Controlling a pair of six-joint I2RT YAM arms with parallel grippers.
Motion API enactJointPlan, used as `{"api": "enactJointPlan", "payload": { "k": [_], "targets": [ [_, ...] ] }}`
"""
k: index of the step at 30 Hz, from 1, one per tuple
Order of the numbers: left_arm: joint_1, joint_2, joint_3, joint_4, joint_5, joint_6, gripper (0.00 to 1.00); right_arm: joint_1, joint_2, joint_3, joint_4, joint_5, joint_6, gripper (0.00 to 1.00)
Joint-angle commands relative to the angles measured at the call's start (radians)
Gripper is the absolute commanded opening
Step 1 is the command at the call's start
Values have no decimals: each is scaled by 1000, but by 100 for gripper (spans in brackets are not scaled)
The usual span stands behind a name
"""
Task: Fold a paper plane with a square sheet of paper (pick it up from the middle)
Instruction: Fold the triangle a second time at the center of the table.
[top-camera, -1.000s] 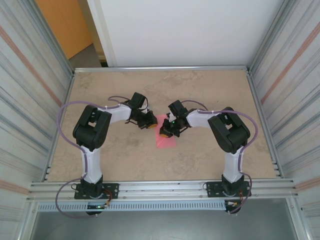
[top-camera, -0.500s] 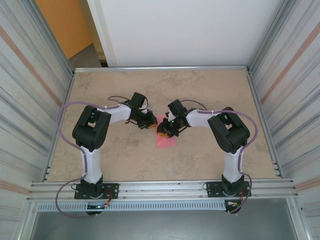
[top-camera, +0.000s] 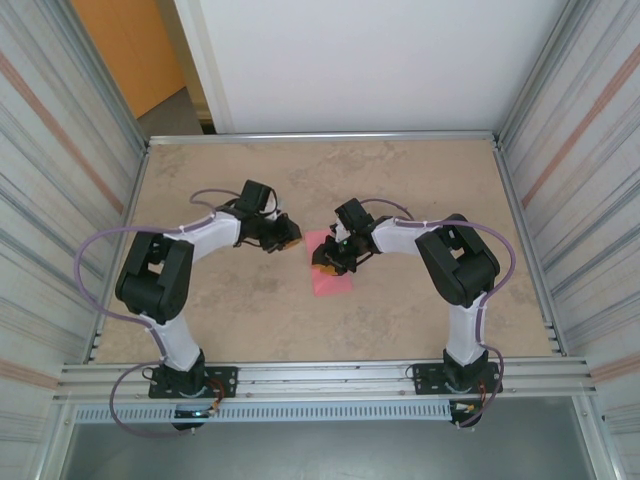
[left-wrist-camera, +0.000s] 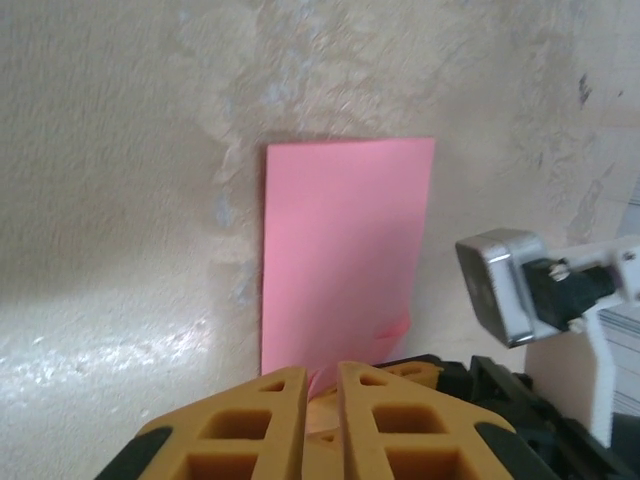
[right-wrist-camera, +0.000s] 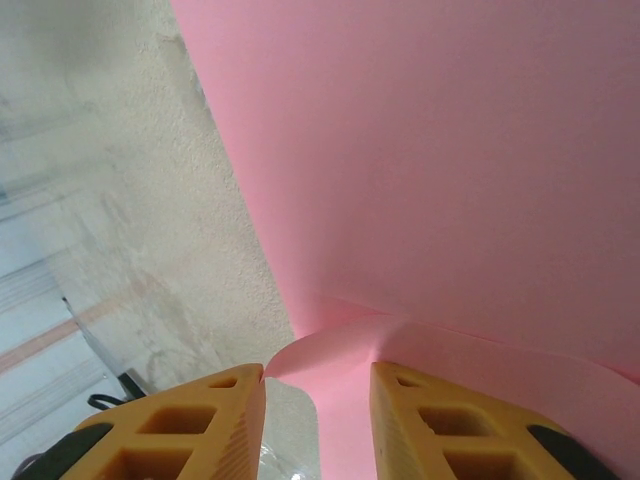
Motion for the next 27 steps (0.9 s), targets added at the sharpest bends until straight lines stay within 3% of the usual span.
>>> {"api": "enactJointPlan", "payload": {
  "k": [1, 14, 17, 22, 27],
  "targets": [
    [-17, -44, -40, 31, 23, -24, 17, 8, 52, -21, -98, 92, -2, 33],
    [-54, -69, -107, 59, 33, -41, 18, 13, 65, -37, -108, 110, -11, 40],
    [-63, -62, -107, 66, 41, -42, 17, 13, 72, -37, -113, 113, -12, 33],
    [-88, -49, -107, 71, 44, -43, 11, 13, 86, -35, -134, 123, -11, 12],
    [-136, -27, -96, 64, 17, -32, 6, 12, 92, -37, -145, 130, -11, 4]
  ]
}}
